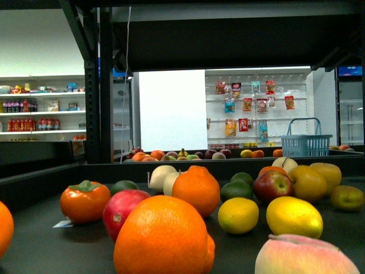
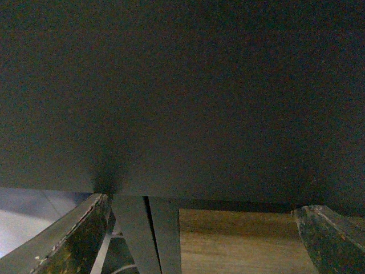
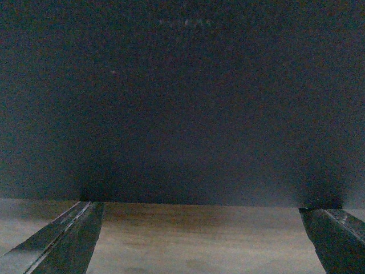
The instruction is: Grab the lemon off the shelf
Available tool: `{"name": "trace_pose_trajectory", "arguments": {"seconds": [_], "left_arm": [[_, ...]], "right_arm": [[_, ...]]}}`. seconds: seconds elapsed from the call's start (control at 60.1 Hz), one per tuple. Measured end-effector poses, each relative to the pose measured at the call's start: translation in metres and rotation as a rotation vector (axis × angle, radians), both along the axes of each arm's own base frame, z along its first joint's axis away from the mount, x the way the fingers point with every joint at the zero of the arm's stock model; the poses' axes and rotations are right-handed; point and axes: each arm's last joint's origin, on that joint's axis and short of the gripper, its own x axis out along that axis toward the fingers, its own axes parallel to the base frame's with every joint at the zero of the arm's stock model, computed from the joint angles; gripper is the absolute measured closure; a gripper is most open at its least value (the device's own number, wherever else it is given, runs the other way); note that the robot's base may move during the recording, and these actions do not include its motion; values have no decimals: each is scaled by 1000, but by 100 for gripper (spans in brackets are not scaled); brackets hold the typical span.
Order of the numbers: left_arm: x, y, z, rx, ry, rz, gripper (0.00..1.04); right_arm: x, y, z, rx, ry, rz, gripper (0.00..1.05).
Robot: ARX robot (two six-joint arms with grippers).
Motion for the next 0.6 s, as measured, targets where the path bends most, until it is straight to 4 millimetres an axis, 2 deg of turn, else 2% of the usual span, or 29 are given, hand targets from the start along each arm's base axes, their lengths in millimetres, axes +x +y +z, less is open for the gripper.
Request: {"name": "trace_pose_trajectory", "arguments": {"seconds": [0.1,0.15,0.216,0.283,0.349,0.599], "left_arm": [[0,0,-3,2,29,4,8],[0,0,-3,65,33,-7,8],[-1,-1,4,45,-49,-36,8],[-3,-1,11,26,-122,-29,8],[-3,-1,12,6,-134,-10,8],[-3,-1,12,-19,-136,-6,8]], "right_arm": [[0,0,-2,-1,25,0,2],[1,0,-4,1,44,0,2],[1,0,-4,54,48,-19,2],[0,-1,1,48,-11,-22,2],[-4,0,15,25,-144,-9,2],[-3,0,12,-5,-134,-4,2]]}}
